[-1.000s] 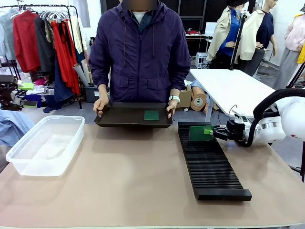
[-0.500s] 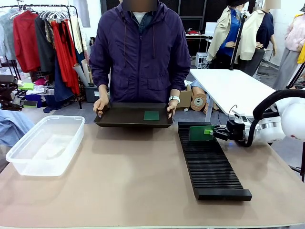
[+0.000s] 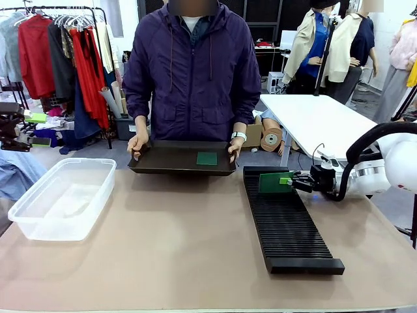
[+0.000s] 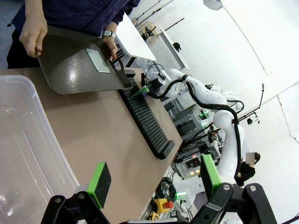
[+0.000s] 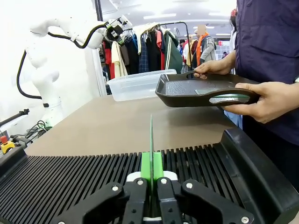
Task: Sort PCBs into racks and boxes based on the side picked up.
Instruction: If the short side of the Blank PCB is picked up, insert it into the PCB Rack ; if the long side is picked up, place it in the Organizing box.
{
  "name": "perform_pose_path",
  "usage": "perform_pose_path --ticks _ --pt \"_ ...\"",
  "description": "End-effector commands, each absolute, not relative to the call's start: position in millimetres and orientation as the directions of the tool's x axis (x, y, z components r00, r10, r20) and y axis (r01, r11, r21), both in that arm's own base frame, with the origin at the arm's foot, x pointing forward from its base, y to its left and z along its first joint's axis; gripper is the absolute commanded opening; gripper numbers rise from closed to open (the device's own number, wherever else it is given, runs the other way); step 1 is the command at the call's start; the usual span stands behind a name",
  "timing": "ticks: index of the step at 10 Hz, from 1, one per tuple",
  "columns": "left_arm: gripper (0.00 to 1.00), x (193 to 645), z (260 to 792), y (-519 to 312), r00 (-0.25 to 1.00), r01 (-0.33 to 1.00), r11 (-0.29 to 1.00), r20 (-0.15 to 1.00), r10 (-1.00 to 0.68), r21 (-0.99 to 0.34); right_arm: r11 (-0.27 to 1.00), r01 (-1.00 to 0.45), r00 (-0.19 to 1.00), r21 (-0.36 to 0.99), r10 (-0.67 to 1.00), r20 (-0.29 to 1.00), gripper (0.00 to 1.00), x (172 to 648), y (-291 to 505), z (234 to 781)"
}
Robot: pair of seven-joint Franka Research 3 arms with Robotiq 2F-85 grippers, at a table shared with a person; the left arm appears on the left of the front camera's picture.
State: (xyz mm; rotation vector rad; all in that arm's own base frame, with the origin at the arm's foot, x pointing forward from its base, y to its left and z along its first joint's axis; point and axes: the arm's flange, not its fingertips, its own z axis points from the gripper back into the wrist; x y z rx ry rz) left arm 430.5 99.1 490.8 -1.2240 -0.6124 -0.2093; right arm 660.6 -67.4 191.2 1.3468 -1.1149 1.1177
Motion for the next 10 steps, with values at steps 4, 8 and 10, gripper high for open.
perform_pose_path --ticks 4,8,10 --pt "1.0 429 493 99 0.824 0.467 0.337 0.541 0.17 -0.817 -0.052 -0.991 0.127 0.127 -0.01 0.992 0.0 648 -74 173" --pt "1.0 429 493 99 0.824 0.467 0.337 0.541 0.17 -0.817 -0.034 -0.993 0.114 0.114 0.003 0.993 0.0 643 -75 166" --pt "1.0 429 493 99 0.824 0.467 0.337 0.541 0.17 -0.817 -0.036 -0.993 0.111 0.111 -0.005 0.994 0.0 641 -75 163"
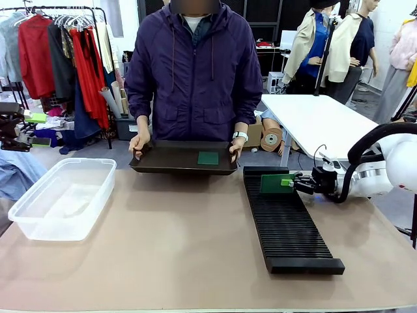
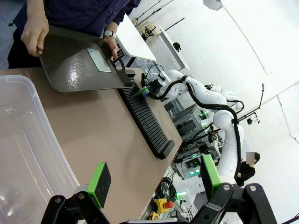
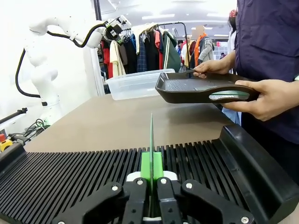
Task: Sort PCBs into racks and boxes based on the side picked up.
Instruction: If the short side of the Blank PCB is picked up, insert it into the PCB Rack ; if the long side is picked up, place it in the Organizing box.
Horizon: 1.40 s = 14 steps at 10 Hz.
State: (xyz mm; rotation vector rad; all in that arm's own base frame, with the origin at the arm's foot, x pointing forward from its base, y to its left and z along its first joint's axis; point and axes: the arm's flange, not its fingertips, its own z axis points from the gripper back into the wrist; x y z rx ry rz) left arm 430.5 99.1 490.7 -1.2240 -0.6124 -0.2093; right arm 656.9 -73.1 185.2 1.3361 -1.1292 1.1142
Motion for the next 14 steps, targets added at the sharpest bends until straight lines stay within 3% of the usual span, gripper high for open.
perform_pose_path --ticks 1,2,7,14 --pt "1.0 429 493 99 0.824 0.467 0.337 0.541 0.17 -0.817 -0.036 -0.994 0.107 0.107 -0.012 0.994 0.0 641 -75 166" --pt "1.0 429 493 99 0.824 0.467 0.337 0.541 0.17 -0.817 -0.041 -0.993 0.112 0.112 -0.017 0.994 0.05 641 -74 170" --pt "1.0 429 493 99 0.824 0.467 0.337 0.541 0.17 -0.817 -0.024 -0.994 0.109 0.108 -0.06 0.992 1.0 642 -72 183" --pt "1.0 429 493 99 0.824 0.467 0.337 0.541 0.17 -0.817 -0.037 -0.991 0.134 0.132 -0.053 0.99 1.0 649 -75 192"
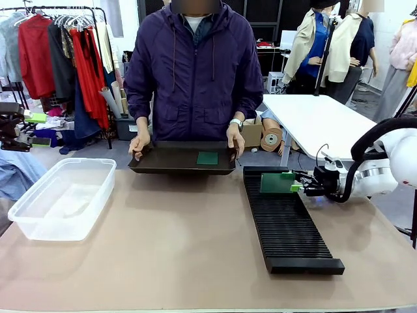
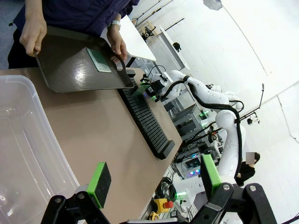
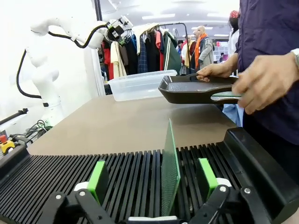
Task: Sort PCBs into racks and boxes based on the side picked up.
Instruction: If the short side of the Blank PCB is picked up, insert it into the PCB Rack ; if the long side is picked up, place it in the Organizing box, then pick up the Blank PCB handed by the Human.
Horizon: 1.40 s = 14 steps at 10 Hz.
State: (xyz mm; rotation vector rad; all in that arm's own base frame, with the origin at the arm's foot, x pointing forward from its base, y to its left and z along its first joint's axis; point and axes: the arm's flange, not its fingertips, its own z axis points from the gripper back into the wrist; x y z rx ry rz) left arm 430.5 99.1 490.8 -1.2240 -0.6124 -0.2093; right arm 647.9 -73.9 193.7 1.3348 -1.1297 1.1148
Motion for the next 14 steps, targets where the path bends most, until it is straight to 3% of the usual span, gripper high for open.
perform_pose_path --ticks 1,14 --pt "1.0 428.8 492.8 98.9 0.824 0.467 0.337 0.541 0.17 -0.817 -0.037 -0.991 0.134 0.132 -0.053 0.99 1.0 649.3 -75.2 191.9" --pt "1.0 428.8 492.8 98.9 0.824 0.467 0.337 0.541 0.17 -0.817 -0.04 -0.99 0.134 0.132 -0.05 0.99 1.0 647.5 -74.7 191.8"
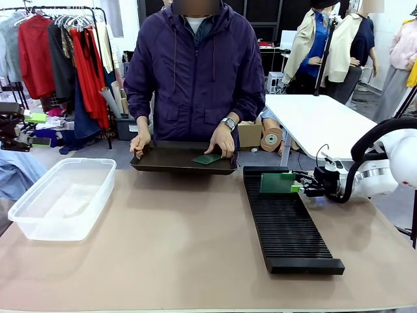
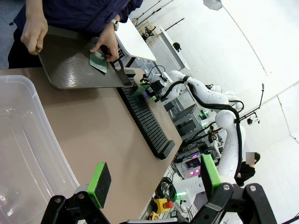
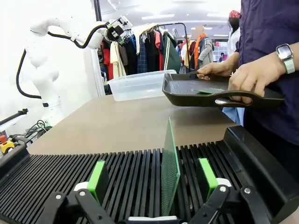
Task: Sort PCBs into racks and boxes based on the side picked up.
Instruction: Pick up the Blank PCB handed by the Human.
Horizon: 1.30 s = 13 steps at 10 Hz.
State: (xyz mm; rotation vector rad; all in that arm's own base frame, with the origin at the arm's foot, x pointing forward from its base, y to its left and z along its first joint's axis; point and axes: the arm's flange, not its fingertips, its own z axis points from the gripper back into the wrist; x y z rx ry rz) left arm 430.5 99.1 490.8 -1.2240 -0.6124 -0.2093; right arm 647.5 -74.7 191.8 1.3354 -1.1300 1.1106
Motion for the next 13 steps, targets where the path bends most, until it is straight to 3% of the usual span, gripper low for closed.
perform_pose_path --ticks 1,7,13 --pt "1.0 429 493 99 0.824 0.467 0.337 0.541 0.17 -0.817 -0.065 -0.984 0.172 0.166 -0.102 0.98 1.0 650 -68 205" --pt "1.0 429 493 99 0.824 0.467 0.337 0.541 0.17 -0.817 -0.062 -0.975 0.215 0.213 -0.026 0.976 1.0 651 -55 284" --pt "1.0 429 493 99 0.824 0.467 0.337 0.541 0.17 -0.817 0.018 -0.795 0.606 0.607 0.098 0.79 1.0 589 -38 337"
